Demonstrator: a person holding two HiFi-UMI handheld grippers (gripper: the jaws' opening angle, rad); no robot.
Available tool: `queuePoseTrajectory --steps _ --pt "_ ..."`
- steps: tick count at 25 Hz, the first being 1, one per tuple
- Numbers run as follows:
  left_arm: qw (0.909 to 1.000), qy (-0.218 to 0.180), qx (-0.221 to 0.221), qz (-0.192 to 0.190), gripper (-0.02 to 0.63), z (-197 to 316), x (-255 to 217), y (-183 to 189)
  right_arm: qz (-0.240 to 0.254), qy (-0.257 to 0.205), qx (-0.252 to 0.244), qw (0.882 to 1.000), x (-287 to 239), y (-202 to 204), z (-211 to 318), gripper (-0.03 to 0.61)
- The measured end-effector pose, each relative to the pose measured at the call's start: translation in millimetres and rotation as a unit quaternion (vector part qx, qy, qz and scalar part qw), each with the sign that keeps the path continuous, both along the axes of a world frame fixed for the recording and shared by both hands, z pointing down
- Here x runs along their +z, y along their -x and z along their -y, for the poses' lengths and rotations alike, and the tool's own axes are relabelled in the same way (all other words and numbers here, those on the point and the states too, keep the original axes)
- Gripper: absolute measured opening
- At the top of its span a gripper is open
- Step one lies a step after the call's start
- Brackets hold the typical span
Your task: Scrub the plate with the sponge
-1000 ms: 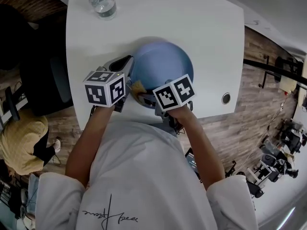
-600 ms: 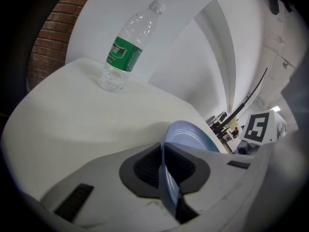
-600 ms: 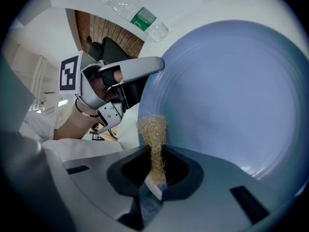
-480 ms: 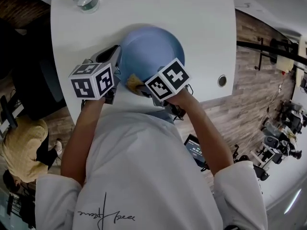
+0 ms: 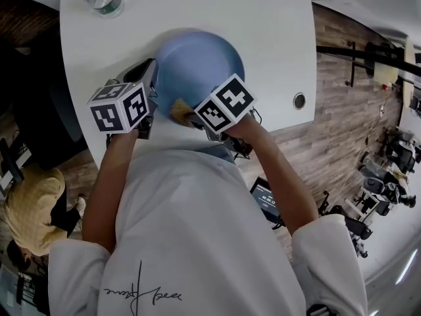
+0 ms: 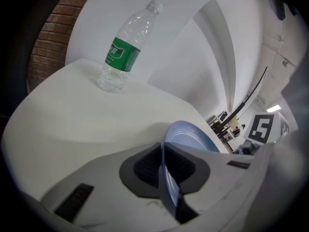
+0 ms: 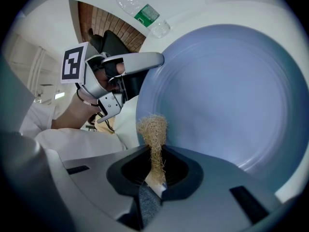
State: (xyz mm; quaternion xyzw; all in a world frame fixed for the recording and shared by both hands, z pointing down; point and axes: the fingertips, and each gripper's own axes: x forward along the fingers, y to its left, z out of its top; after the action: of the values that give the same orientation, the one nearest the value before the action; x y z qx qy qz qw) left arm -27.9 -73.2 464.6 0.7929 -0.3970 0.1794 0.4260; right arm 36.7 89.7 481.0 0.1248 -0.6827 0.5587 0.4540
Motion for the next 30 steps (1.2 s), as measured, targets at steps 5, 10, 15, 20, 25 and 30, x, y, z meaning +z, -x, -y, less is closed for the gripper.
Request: queuePoseTrajectory --steps 5,10,15,20,25,30 --pt "1.0 -0.002 0.0 0.0 0.018 1 -1 -1 -0.007 0.004 -0.006 1.0 0 -7 -1 0.04" --pt "1.0 -0.004 0.001 0.002 0.018 -1 -1 -1 -0.017 0.007 -0.015 1.0 1 -18 -4 0.04" --pt "1.0 -0.006 0.004 0.0 0.017 -1 0 -2 -0.027 0.011 -0.024 0.999 3 -26 -5 0.04" --pt "1.0 -0.004 0.003 -0.003 0.017 -2 1 -1 -0.034 0.012 -0.024 0.999 5 -31 -5 0.04" --pt "1.0 -0.006 0.007 -0.002 0.018 -2 0 -3 -0.055 0.0 -0.049 0.997 4 -42 -5 0.04" --pt "1.0 -0.006 0.007 -0.004 0.017 -2 1 -2 -0.065 -0.001 -0.059 0.996 4 -46 -4 0.04"
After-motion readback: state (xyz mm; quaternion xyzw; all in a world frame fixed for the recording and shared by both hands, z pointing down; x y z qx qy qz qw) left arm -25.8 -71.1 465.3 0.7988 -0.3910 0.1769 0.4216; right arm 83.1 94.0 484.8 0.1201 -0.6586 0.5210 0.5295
